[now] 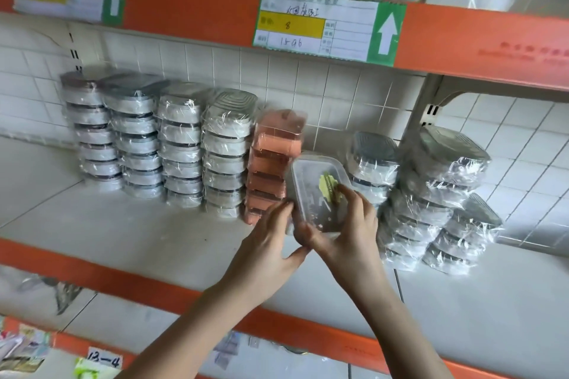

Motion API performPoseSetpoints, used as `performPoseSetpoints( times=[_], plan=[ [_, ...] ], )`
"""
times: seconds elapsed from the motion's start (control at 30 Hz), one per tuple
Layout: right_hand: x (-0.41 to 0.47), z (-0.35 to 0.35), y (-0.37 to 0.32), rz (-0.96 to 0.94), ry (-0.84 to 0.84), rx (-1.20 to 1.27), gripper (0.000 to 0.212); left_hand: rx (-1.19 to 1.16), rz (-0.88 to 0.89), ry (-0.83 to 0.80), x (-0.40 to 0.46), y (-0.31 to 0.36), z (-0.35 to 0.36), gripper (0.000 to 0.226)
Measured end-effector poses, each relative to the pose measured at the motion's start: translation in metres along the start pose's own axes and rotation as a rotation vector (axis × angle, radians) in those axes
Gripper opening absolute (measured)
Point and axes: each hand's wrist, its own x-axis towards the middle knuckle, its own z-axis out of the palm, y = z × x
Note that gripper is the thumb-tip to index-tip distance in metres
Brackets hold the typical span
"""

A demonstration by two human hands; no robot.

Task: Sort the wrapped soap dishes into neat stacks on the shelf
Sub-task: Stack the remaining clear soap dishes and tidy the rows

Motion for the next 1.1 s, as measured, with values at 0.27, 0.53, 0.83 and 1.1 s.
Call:
performPoseSetpoints(
  times=[0.27,0.53,0.83,1.1],
  plan=[
    [0.012,-0.001,0.016,-0.177,-0.03,-0.064,0.079,-0.164,-0.05,0.081,0.029,-0.006,0.003,0.071],
    [0.028,-0.001,0.014,-0.185,0.071,-0.156,0.071,-0.241,0.054,0.056,0.055,-0.014,0.006,0.062],
    [0.056,0.001,0.009,-0.133,0.037,-0.223,0.064,-0.076,0.114,0.078,0.087,-0.028,0.003,0.056],
    [0.081,0.013,0.008,-0.142,0.073,-0.449,0.032,0.042,0.003,0.118,0.099,-0.032,0.012,0.037]
  ],
)
